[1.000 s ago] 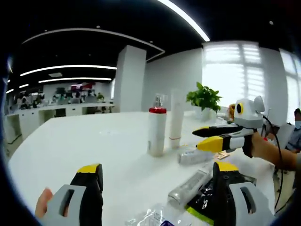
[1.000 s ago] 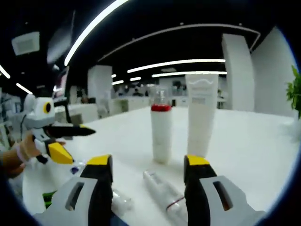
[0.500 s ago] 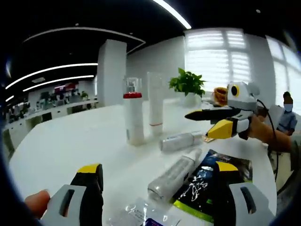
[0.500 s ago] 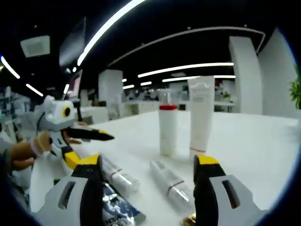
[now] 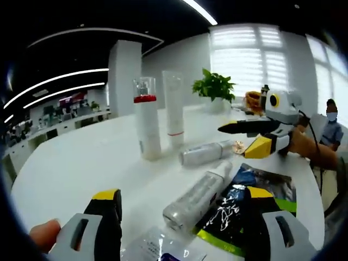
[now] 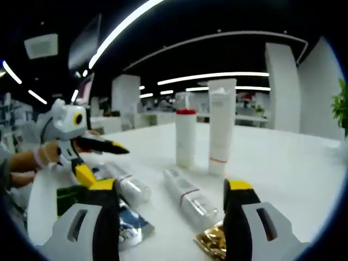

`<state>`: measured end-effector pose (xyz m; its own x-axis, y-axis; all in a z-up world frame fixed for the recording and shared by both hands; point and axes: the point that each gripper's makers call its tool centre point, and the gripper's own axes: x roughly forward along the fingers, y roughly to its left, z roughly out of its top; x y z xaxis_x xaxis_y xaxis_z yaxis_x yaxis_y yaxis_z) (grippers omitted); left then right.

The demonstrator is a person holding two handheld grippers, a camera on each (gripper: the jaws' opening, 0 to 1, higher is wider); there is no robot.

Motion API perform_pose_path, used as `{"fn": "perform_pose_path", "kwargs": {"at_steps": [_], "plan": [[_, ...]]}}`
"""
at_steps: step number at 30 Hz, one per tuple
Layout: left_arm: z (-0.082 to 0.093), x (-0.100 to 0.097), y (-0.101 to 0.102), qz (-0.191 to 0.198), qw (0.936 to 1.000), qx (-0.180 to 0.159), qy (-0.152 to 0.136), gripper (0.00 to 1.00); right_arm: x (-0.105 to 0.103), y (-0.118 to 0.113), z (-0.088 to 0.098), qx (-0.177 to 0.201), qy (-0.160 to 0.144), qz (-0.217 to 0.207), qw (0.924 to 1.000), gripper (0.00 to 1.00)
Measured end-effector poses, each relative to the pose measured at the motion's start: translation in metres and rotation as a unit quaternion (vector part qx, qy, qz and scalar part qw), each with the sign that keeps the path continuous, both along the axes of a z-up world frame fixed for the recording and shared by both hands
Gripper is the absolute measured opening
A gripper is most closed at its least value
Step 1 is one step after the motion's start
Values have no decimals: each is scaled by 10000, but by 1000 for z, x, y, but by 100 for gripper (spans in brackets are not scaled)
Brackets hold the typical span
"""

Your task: Arrange the skincare products in the storage area until every visible bottle or jar stands upright without overlapping.

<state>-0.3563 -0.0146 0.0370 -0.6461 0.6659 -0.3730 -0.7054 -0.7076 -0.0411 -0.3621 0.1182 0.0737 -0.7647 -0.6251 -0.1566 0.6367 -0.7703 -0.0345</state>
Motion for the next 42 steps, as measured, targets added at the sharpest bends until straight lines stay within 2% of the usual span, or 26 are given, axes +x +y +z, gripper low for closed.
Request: {"fn": "perform_pose_path", "kwargs": {"at_steps": [5,8,11,15,21,25,28,36,42], "plan": [[-8,-2,3,-100,9997,-24,-241,89,3,1,9,-150,118,-36,9998,73],[-11,-2,4,-158,9992,-90,-350,82,4,0,11,-216,121,-29,9997,72],[-15,-3,5,-191,9989,-162,-404,81,5,0,11,-281,76,-65,9996,72],[-13,-2,11,-311,9987,-210,-351,76,5,1,10,-380,8,-67,9993,70],[-14,0,16,-392,9981,-217,-421,58,8,-1,6,-345,-44,-7,9994,68],[-16,3,19,-450,9975,-295,-450,56,9,-2,8,-335,-15,16,9994,67],[-16,3,18,-447,9972,-365,-485,44,10,-2,9,-354,0,17,9994,66],[-17,6,19,-469,9967,-489,-455,26,10,-3,8,-341,-24,27,9994,65],[-16,7,20,-496,9961,-528,-512,25,11,-3,6,-304,-46,19,9995,63]]}}
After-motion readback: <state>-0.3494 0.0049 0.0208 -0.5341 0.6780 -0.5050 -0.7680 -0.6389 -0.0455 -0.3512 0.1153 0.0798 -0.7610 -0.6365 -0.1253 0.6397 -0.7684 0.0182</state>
